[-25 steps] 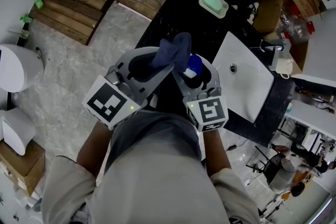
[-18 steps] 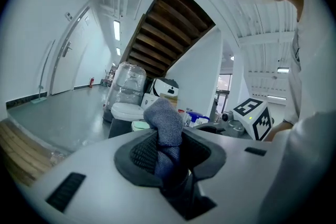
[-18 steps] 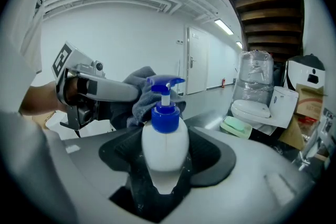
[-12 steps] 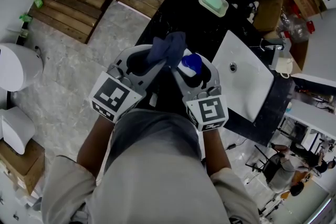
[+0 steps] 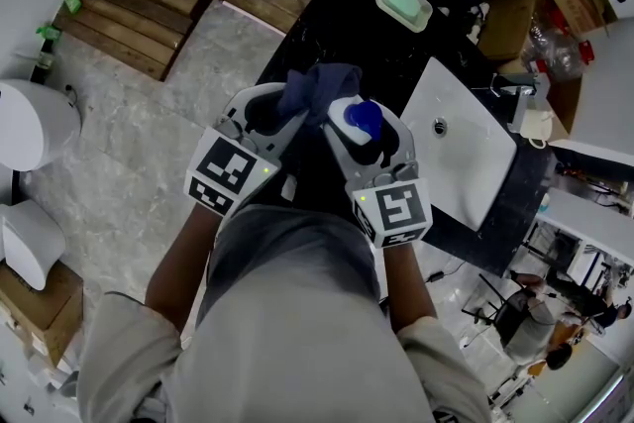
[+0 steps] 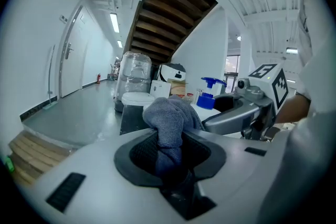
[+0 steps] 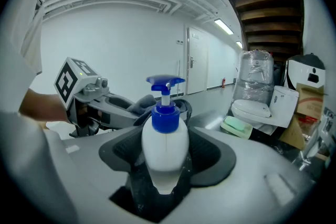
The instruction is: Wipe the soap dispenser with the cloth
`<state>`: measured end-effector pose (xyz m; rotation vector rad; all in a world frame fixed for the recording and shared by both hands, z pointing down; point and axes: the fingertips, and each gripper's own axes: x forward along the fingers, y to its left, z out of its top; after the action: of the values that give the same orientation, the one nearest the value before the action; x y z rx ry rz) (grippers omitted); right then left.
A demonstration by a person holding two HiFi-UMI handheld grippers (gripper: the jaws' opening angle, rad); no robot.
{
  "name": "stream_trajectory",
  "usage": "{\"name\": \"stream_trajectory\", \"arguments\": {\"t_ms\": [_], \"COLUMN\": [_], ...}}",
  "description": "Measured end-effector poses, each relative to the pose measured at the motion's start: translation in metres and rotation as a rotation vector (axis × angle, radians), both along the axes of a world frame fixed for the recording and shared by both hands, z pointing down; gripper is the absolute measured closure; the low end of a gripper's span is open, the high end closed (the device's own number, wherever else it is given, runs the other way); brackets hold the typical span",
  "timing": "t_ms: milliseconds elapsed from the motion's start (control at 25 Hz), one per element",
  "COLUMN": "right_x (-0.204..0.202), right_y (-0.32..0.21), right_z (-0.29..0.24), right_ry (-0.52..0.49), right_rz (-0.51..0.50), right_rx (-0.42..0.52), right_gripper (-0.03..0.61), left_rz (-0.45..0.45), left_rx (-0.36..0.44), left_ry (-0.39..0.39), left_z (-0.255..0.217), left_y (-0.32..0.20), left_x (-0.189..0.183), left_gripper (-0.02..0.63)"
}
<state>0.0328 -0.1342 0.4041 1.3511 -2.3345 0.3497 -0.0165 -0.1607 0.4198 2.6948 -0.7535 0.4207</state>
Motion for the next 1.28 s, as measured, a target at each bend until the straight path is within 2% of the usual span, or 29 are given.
{"name": "stream_trajectory", "arguments": {"t_ms": [280,760,1280], "right_x": [0.001,0.001,0.006], "right_y": [0.0,0.0,0.0], "right_z": [0.001,0.001,0.0], "right_ry": [0.005,0.004,-0.004], "right_rz": [0.0,0.005,0.093], "right_rx": [-0.001,0.0,0.046], "right_gripper": [0.328,0.328,0.328], "left_rz": [0.008,0.012,0.006], "left_rx": [-0.057,-0.127,-0.123], "left_ry": [-0.074,-0.14,-0.116], "left_z": [0.034,0.065,0.057], "left_y": [0.001,0.004,0.03], "left_x": [0.002,0.002,0.004], "left_gripper": [0.512,0.512,0.512]}}
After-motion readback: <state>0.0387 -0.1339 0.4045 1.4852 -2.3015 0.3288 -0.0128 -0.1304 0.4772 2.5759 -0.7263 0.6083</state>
